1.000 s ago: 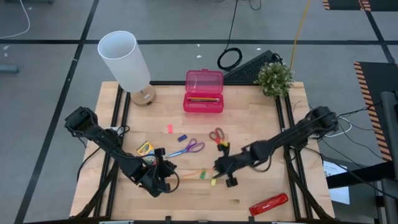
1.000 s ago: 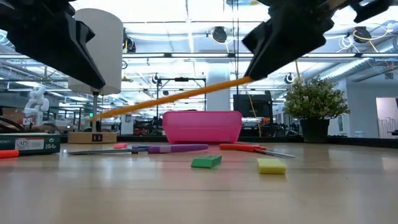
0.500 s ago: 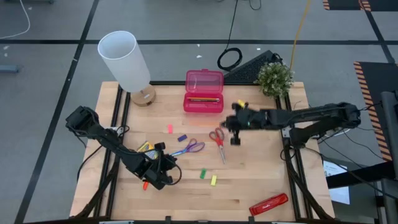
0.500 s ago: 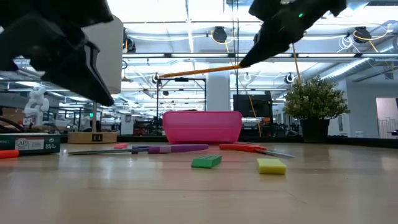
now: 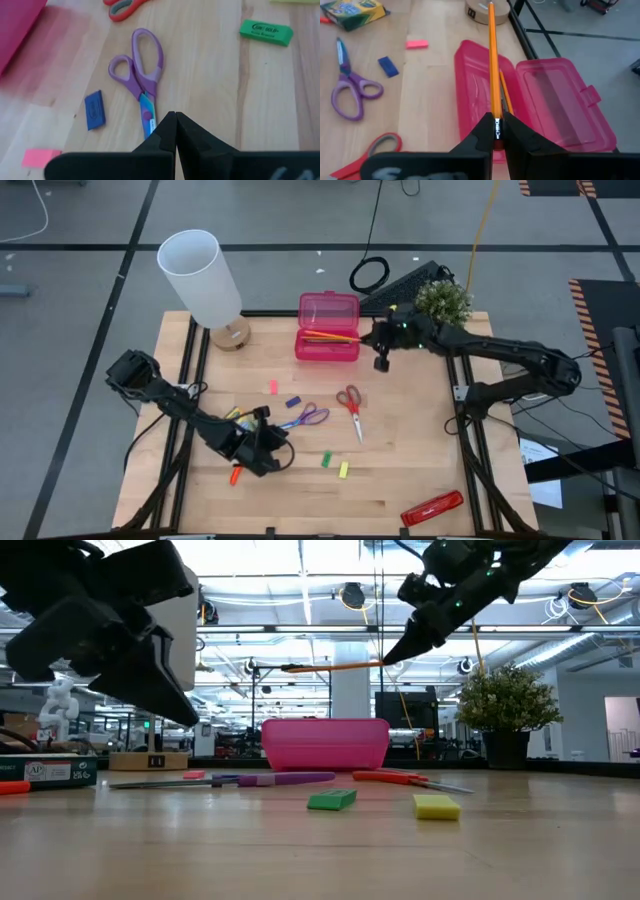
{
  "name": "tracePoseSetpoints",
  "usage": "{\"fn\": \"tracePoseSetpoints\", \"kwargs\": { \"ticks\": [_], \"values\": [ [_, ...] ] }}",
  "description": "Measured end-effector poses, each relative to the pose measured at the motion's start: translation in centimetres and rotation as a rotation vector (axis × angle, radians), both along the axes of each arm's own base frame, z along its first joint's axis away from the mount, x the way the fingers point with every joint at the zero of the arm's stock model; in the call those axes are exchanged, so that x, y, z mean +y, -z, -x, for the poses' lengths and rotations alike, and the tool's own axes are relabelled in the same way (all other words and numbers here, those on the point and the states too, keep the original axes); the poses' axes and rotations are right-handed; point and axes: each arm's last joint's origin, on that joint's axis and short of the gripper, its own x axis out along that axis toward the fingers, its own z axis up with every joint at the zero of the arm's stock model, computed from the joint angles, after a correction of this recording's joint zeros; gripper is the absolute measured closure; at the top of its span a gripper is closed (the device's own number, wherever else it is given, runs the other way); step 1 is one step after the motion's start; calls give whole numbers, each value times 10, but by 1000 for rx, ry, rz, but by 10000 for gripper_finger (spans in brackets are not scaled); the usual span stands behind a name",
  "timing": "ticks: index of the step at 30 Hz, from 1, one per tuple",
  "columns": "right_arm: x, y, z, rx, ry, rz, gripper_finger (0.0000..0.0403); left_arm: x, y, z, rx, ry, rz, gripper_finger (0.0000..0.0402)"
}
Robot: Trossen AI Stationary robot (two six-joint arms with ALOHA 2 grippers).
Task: Pack school essentials
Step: Put the yellow pencil into the red supply box
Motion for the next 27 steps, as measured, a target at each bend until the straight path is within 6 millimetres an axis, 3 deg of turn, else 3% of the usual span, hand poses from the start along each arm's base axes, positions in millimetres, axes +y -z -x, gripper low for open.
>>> {"fn": "tracePoseSetpoints", "kwargs": {
  "ticks": [12,21,27],
  "values": [
    [-30,0,-27,78,-28,-49,387,8,-3,-11,-10,54,5,396],
    [-53,23,-33,211,-24,-78,387,10,-3,-12,4,70,4,396],
    [-58,34,-34,252,-74,-73,387,10,-3,-13,1,71,7,396]
  ]
}}
